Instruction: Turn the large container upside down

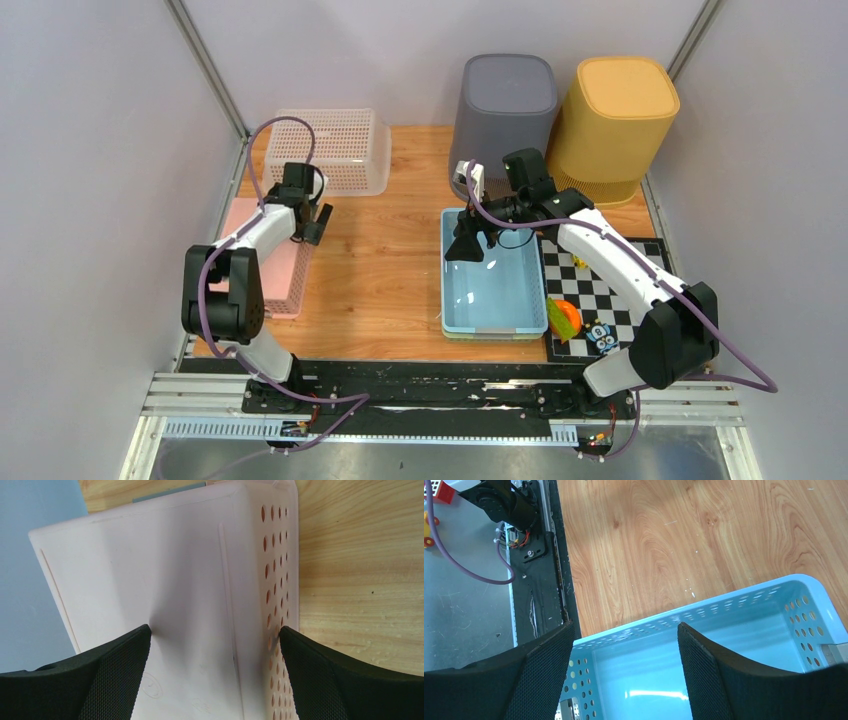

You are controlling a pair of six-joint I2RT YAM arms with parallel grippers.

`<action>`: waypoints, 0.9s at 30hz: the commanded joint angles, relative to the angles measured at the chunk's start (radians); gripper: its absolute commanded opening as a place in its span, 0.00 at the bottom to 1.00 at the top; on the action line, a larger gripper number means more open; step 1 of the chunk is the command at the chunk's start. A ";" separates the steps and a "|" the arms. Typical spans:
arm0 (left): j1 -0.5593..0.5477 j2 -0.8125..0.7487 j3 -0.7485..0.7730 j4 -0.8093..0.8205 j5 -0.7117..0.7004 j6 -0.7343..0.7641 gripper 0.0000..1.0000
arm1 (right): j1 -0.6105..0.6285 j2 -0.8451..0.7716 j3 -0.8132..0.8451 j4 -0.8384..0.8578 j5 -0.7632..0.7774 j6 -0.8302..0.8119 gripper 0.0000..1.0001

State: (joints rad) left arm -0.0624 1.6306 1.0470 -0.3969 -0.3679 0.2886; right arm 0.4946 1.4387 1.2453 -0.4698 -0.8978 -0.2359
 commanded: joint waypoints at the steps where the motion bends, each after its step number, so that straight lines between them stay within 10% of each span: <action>1: 0.028 0.034 0.012 -0.007 0.008 0.010 0.98 | -0.009 -0.009 -0.018 0.007 -0.025 -0.007 0.78; 19: 0.041 0.013 0.053 -0.052 0.070 -0.014 1.00 | -0.010 -0.014 -0.015 0.008 -0.011 -0.007 0.78; 27: 0.040 -0.139 0.097 -0.128 0.251 -0.053 1.00 | -0.010 -0.036 -0.009 0.048 0.278 0.111 0.77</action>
State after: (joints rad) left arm -0.0273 1.5898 1.0969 -0.4736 -0.2428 0.2733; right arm 0.4946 1.4372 1.2453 -0.4618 -0.7925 -0.2031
